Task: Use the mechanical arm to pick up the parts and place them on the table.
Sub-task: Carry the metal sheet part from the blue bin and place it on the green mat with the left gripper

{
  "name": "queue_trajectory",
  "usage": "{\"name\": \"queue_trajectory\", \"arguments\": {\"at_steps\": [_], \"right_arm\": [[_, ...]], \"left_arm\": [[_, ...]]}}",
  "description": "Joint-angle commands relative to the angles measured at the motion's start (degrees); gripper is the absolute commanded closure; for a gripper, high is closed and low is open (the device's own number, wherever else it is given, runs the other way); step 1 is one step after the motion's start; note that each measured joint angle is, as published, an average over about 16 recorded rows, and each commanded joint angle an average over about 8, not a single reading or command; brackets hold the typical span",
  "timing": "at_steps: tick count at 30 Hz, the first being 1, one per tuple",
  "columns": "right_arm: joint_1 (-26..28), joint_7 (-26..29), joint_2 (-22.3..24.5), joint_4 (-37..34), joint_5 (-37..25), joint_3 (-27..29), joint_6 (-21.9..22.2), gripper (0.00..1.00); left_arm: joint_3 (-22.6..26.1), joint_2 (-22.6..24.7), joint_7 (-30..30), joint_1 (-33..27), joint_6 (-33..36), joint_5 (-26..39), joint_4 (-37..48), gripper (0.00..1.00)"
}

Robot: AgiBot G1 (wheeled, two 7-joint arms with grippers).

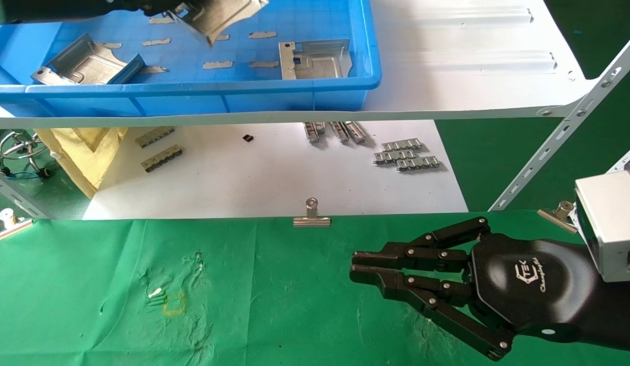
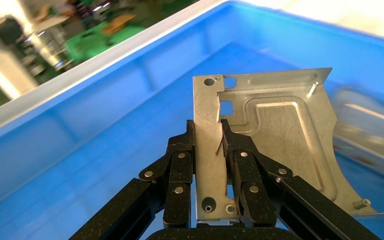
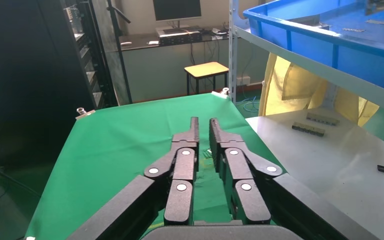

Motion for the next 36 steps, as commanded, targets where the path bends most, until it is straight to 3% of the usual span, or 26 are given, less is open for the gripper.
{"name": "queue_trajectory", "arguments": {"at_steps": [1,9,14,20,28,31,36], "right_arm": [[0.0,0.0,0.0,0.0,0.0,0.0,0.0,0.0],[0.0,0.0,0.0,0.0,0.0,0.0,0.0,0.0],[0.0,0.0,0.0,0.0,0.0,0.0,0.0,0.0],[0.0,0.0,0.0,0.0,0.0,0.0,0.0,0.0],[0.0,0.0,0.0,0.0,0.0,0.0,0.0,0.0],[0.0,0.0,0.0,0.0,0.0,0.0,0.0,0.0],[0.0,0.0,0.0,0.0,0.0,0.0,0.0,0.0]], "left_arm": [[-0.5,-1.1,1.4,0.2,3.4,-0.8,-0.5,1.0],[-2.3,-5.5,9.8,1.8,18.1,-4.1,-2.6,1.0],[-2.4,-8.2,15.2,4.1,22.8,-5.9,-5.5,1.0],[-0.1,-14.1,20.6,11.2,23.9,-12.3,-16.8,1.0],[7.8,-24.7,24.1,23.0,23.4,-26.2,-34.0,1.0],[11.0,-26.1,27.8,25.5,22.8,-26.8,-34.4,1.0],[15.7,-24.5,36.4,27.3,21.5,-22.1,-29.9,1.0]]}}
